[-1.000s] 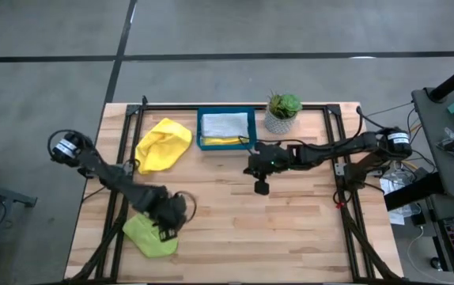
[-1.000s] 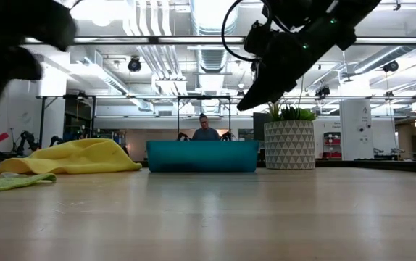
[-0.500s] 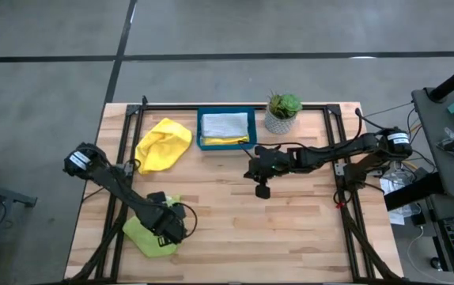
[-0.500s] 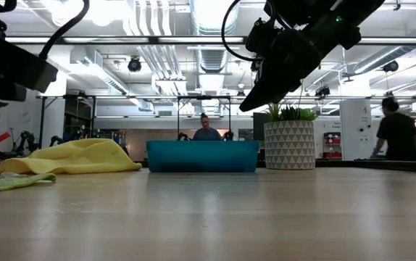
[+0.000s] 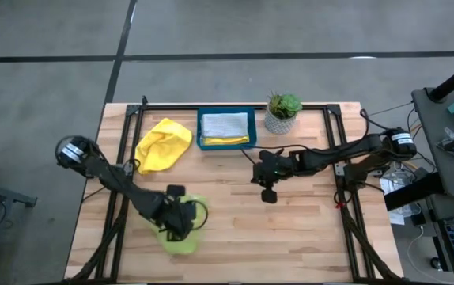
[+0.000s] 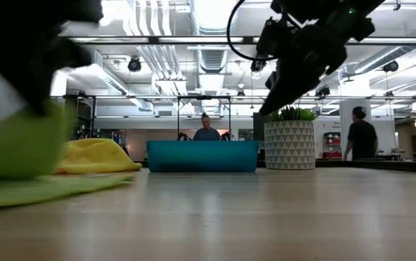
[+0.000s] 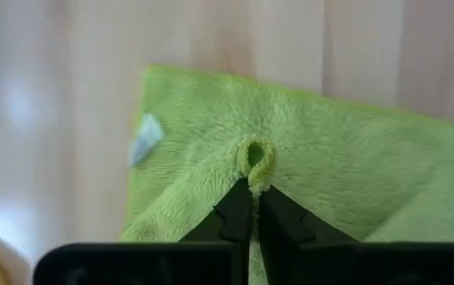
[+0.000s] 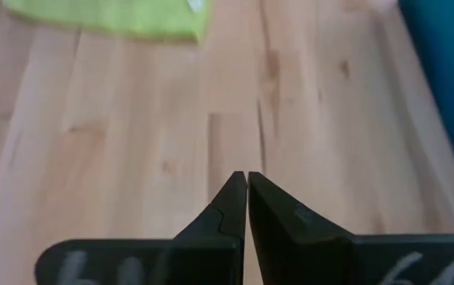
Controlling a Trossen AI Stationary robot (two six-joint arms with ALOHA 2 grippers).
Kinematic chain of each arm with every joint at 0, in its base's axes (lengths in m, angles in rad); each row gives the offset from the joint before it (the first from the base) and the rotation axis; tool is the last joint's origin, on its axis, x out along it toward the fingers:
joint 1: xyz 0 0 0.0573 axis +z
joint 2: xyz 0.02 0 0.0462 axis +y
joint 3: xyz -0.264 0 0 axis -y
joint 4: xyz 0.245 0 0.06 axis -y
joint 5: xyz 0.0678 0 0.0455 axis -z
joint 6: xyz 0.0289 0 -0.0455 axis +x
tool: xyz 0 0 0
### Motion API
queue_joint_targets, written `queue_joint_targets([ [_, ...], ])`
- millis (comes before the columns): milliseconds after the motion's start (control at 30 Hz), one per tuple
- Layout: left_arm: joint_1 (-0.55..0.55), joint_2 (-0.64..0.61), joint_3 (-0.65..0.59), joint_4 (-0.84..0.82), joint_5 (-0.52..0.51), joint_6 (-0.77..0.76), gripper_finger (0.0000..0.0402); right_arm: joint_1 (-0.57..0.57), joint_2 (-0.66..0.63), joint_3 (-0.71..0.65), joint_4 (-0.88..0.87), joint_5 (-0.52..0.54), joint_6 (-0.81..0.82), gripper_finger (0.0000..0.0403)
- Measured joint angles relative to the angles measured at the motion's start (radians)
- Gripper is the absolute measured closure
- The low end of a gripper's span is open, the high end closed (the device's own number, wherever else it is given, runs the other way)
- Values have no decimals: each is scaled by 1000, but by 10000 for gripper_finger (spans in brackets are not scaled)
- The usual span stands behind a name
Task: Fold microfiber towels
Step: Fold the green microfiber cloth
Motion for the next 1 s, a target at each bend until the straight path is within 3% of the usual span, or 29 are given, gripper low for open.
queue_joint_targets([
  [367, 160, -171, 4, 305, -213, 414, 401, 93, -116, -45, -111, -1, 79, 394],
  [633, 231, -149, -10, 691, -226, 759, 401, 114, -213, -118, -97, 50, 105, 394],
  [733, 259, -115, -10, 790, -225, 799, 401, 125, -244, -167, -53, 91, 97, 394],
  [1000, 305, -28, -13, 849, -210, 765, 401, 128, -296, -299, 175, 131, 160, 394],
])
